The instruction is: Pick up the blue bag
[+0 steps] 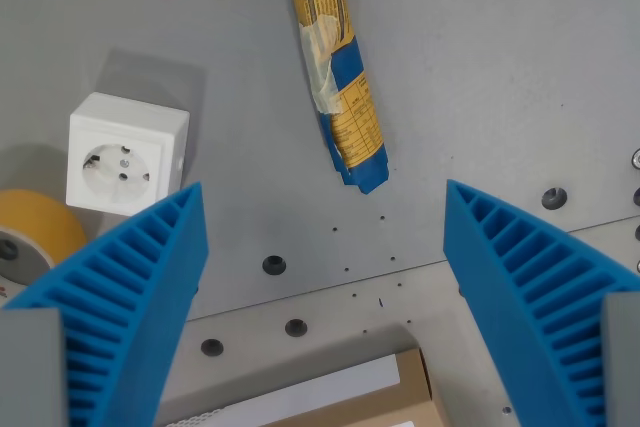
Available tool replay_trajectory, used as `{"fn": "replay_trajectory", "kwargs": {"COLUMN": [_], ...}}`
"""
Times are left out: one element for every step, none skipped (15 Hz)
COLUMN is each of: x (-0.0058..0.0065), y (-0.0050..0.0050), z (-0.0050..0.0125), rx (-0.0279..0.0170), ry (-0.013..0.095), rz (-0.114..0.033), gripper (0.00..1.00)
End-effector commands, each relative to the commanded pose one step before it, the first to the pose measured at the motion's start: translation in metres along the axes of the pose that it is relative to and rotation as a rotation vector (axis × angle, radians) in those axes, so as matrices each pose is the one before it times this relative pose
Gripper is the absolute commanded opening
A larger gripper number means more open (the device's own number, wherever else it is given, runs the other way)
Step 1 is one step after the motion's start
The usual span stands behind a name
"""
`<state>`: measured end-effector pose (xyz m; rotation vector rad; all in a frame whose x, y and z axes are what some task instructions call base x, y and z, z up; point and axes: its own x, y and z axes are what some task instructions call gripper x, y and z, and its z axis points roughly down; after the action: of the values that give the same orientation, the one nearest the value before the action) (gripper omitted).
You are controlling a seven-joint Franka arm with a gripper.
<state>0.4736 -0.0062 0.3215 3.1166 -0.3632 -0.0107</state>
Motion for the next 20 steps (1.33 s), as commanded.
{"fn": "replay_trajectory", "kwargs": {"x": [-0.00006, 0.00000, 0.00001, 0.00002, 0.00004, 0.00007, 0.00010, 0.00012, 0.00013, 0.00012, 0.00009, -0.00003, -0.00025, -0.00041, -0.00061, -0.00082, -0.00086, -0.00083, -0.00080, -0.00061], "y": [0.00002, 0.00000, 0.00002, 0.00003, 0.00006, 0.00009, 0.00014, 0.00020, 0.00028, 0.00037, 0.00048, 0.00062, 0.00079, 0.00093, 0.00108, 0.00115, 0.00113, 0.00104, 0.00076, 0.00061], "z": [-0.00151, 0.00009, 0.00029, 0.00062, 0.00112, 0.00180, 0.00260, 0.00349, 0.00438, 0.00500, 0.00500, 0.00500, 0.00500, 0.00500, 0.00500, 0.00500, 0.00500, 0.00500, 0.00500, 0.00500], "rx": [0.00073, 0.00001, 0.00016, 0.00049, 0.00047, 0.00083, 0.00108, 0.00160, 0.00207, 0.00242, 0.00263, 0.00222, 0.00176, 0.00127, 0.00133, 0.00087, 0.00081, 0.00182, 0.00081, 0.00041], "ry": [0.0035, 0.0000, 0.0003, 0.0009, 0.0011, 0.0022, 0.0034, 0.0054, 0.0079, 0.0095, 0.0098, 0.0099, 0.0080, 0.0069, 0.0090, 0.0062, 0.0044, 0.0063, 0.0063, 0.0016], "rz": [0.0000, -0.0008, -0.0023, -0.0041, -0.0058, -0.0083, -0.0102, -0.0133, -0.0138, -0.0150, -0.0146, -0.0158, -0.0182, -0.0191, -0.0149, -0.0197, -0.0151, -0.0192, -0.0129, -0.0170], "gripper": [1.00, 1.00, 1.00, 1.00, 1.00, 1.00, 1.00, 1.00, 1.00, 1.00, 1.00, 1.00, 1.00, 1.00, 1.00, 1.00, 1.00, 1.00, 1.00, 1.00]}}
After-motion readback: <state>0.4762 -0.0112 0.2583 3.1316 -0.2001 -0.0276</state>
